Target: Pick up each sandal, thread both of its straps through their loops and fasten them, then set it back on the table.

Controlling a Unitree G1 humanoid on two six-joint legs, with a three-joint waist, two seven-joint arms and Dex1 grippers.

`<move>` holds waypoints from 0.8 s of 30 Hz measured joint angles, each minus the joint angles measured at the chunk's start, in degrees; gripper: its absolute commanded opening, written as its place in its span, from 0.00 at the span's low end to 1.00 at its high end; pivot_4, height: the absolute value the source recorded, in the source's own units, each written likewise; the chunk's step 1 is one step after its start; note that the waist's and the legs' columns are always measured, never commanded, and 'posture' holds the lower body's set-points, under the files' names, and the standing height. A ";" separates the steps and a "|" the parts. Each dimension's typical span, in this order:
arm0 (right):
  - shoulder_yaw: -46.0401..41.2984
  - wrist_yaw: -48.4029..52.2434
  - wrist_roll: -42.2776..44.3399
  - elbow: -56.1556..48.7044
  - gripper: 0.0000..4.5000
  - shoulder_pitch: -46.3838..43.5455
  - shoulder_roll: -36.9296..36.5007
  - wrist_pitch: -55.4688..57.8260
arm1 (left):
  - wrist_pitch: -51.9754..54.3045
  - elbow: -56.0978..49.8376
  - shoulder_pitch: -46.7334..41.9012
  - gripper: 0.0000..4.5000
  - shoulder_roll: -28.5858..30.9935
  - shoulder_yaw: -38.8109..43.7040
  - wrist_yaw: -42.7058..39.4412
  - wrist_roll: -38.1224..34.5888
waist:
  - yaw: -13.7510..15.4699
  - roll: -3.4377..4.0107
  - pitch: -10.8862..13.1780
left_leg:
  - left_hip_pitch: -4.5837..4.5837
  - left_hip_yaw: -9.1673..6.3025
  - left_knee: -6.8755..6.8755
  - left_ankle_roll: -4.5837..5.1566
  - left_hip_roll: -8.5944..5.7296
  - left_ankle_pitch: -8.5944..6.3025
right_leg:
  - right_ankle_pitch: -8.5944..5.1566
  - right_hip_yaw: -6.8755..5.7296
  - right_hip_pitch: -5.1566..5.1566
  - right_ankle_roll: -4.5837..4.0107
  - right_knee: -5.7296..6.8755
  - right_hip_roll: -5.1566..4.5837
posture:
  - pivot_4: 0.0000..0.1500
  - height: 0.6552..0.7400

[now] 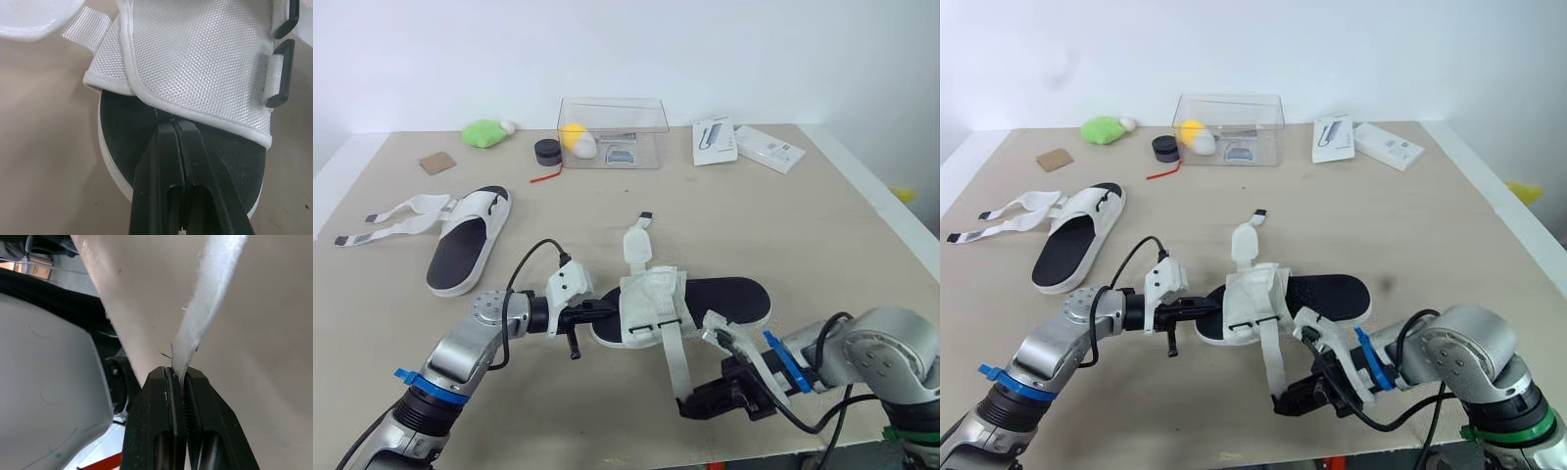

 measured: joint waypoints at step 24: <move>-2.89 23.65 -47.12 12.39 1.00 25.30 -12.00 -103.82 | -0.03 -0.29 0.72 0.00 -0.14 -0.07 -0.17 -0.06 | -0.02 -0.05 -0.03 | 0.17 0.16 0.01 -0.05 -0.13 -0.03 | -0.15 0.01 0.11 -0.09 -0.04 -0.05 | 1.00 1.00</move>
